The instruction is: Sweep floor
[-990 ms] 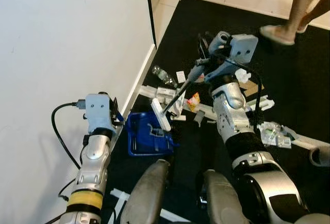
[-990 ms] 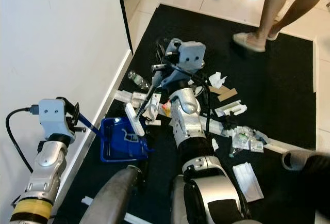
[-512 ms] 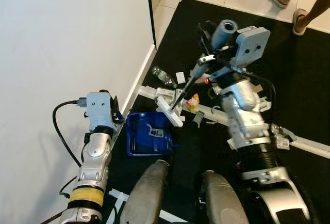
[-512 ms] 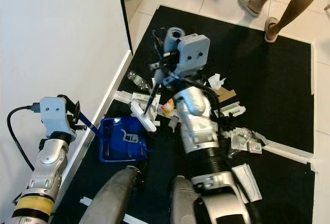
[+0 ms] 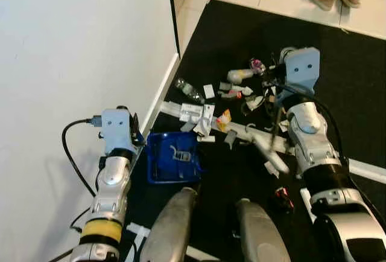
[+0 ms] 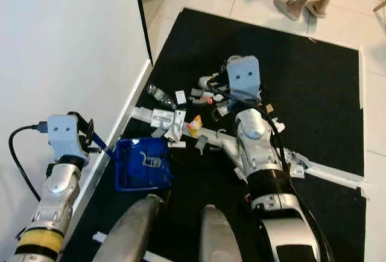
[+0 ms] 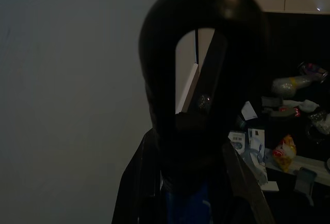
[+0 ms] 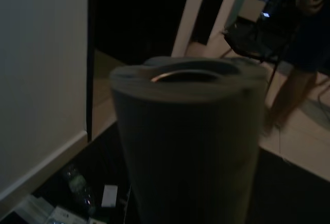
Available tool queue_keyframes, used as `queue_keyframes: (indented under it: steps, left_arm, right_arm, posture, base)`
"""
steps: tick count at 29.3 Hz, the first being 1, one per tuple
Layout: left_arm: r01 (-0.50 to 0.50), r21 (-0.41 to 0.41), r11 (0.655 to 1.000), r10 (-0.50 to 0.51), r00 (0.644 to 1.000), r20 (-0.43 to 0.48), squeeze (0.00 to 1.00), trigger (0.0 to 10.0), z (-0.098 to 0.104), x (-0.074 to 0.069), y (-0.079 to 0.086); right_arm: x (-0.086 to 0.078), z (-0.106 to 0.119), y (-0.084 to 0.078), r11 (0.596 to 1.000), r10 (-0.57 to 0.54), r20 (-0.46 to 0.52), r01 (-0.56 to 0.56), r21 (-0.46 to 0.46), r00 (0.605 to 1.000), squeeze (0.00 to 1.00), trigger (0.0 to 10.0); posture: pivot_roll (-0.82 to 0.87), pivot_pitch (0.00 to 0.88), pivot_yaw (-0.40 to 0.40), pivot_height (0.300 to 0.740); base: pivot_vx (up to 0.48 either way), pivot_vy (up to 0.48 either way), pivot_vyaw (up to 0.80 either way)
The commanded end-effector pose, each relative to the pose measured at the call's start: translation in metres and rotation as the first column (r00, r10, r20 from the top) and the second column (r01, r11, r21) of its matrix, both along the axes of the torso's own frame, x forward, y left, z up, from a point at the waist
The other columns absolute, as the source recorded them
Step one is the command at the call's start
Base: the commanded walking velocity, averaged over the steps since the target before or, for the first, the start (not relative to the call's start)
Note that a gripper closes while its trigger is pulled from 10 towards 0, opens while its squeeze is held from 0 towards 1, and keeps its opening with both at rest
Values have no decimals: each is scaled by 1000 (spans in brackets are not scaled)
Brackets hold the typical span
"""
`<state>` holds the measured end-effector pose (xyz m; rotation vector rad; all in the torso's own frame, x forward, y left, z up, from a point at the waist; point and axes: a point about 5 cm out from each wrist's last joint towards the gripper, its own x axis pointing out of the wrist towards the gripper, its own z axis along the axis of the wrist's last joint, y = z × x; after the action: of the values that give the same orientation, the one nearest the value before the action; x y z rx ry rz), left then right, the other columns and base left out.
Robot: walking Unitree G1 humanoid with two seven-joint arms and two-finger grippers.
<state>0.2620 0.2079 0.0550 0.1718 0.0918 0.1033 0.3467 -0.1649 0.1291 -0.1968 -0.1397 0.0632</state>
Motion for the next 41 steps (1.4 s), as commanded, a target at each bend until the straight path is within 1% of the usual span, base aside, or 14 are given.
queue_keyframes:
  steps: [1,8,9,10,12,15,20,21,25,28,32,35,37,41]
  left_arm:
    - [-9,46,999,14,993,-115,0,10000,-20,-15,8]
    - [-17,56,998,24,992,-120,0,10000,-21,-22,13]
    - [-15,58,998,22,993,-120,0,10000,-20,-23,12]
    - [-15,58,998,22,993,-120,0,10000,-20,-23,12]
    - [-13,60,998,20,992,-122,0,10000,-19,-25,13]
    - [-12,61,998,19,992,-125,0,10000,-19,-26,13]
    - [-12,60,998,19,992,-126,0,10000,-19,-27,12]
    - [-14,58,998,21,992,-124,0,10000,-19,-27,12]
    - [-19,57,998,26,992,-121,0,10000,-18,-26,12]
    - [-22,57,998,29,992,-121,0,10000,-18,-27,13]
    - [-23,58,998,30,992,-121,0,10000,-18,-27,13]
    - [-24,57,998,31,992,-120,0,10000,-18,-26,12]
    - [-25,55,998,32,992,-119,0,10000,-18,-25,11]
    - [-28,53,998,34,993,-116,0,10000,-18,-24,10]
  right_arm:
    - [0,-1,5,1000,8,18,-8,14,1000,0,10000]
    - [-2,-16,8,998,2,-17,-1,58,1000,0,10000]
    - [-2,-23,8,992,-21,-43,26,121,999,0,10000]
    - [-2,-23,8,992,-21,-43,26,121,999,0,10000]
    - [-2,-30,8,973,-53,-87,71,219,995,0,10000]
    - [-1,-39,9,927,-76,-151,125,353,986,0,10000]
    - [-2,-47,18,914,-51,-192,123,386,980,0,10000]
    - [-2,-51,27,901,-23,-217,114,419,976,0,10000]
    - [1,-51,39,875,18,-233,97,474,972,0,10000]
    - [8,-40,53,843,74,-200,45,536,977,0,10000]
    - [12,-32,61,820,107,-173,11,572,979,0,10000]
    - [16,-22,75,797,161,-132,-50,602,978,0,10000]
    - [15,-18,90,779,211,-110,-100,618,971,0,10000]
    - [12,-17,104,760,253,-96,-137,635,963,0,10000]
  posture:
    - [82,217,3,740]
    - [97,228,9,740]
    - [102,239,13,740]
    - [102,239,13,740]
    - [103,244,14,740]
    - [105,246,14,740]
    - [111,243,9,740]
    - [115,240,5,740]
    - [121,237,1,740]
    - [124,235,0,740]
    - [124,230,-2,740]
    - [124,226,-5,740]
    - [120,219,-9,740]
    - [120,211,-14,740]
  base:
    - [0,0,0]
    - [0,0,0]
    - [0,0,0]
    - [0,0,0]
    - [0,0,0]
    - [0,0,0]
    - [0,0,0]
    - [0,0,0]
    - [0,0,0]
    - [0,0,0]
    - [0,0,0]
    - [0,0,0]
    - [0,0,0]
    - [0,0,0]
